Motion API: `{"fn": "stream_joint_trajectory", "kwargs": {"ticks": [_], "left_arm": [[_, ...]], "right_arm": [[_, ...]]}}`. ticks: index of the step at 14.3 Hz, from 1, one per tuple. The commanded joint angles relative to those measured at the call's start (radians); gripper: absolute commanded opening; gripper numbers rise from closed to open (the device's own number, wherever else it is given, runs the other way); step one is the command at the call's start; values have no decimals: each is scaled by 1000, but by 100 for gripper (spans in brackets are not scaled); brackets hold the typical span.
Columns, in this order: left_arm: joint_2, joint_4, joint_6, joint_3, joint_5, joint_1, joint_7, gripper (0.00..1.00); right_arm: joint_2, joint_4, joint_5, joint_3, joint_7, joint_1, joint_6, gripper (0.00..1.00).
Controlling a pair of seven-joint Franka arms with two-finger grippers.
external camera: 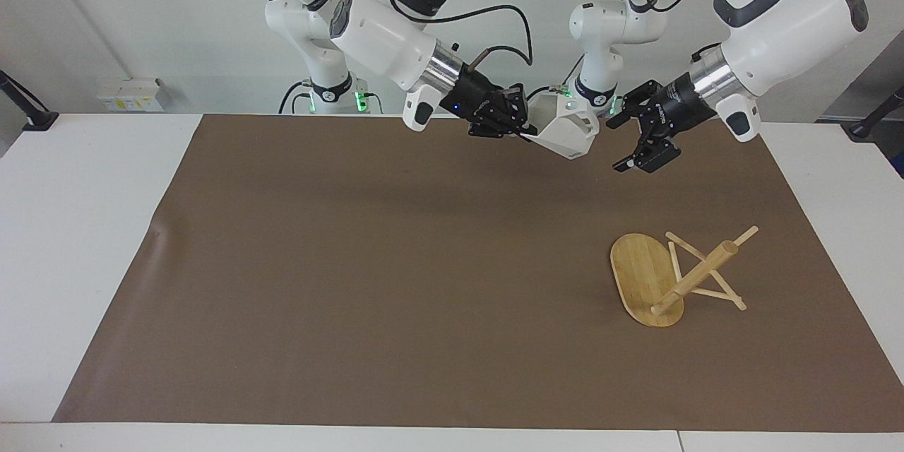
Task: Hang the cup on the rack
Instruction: 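Grasp the white cup with the left gripper beside the right gripper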
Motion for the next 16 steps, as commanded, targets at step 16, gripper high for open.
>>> {"fn": "stream_joint_trajectory", "kwargs": {"ticks": [16], "left_arm": [[-18,-1,-93,-6,-65,13,-60,100]], "right_arm": [[35,-2,29,102,54,11,189,0]]}}
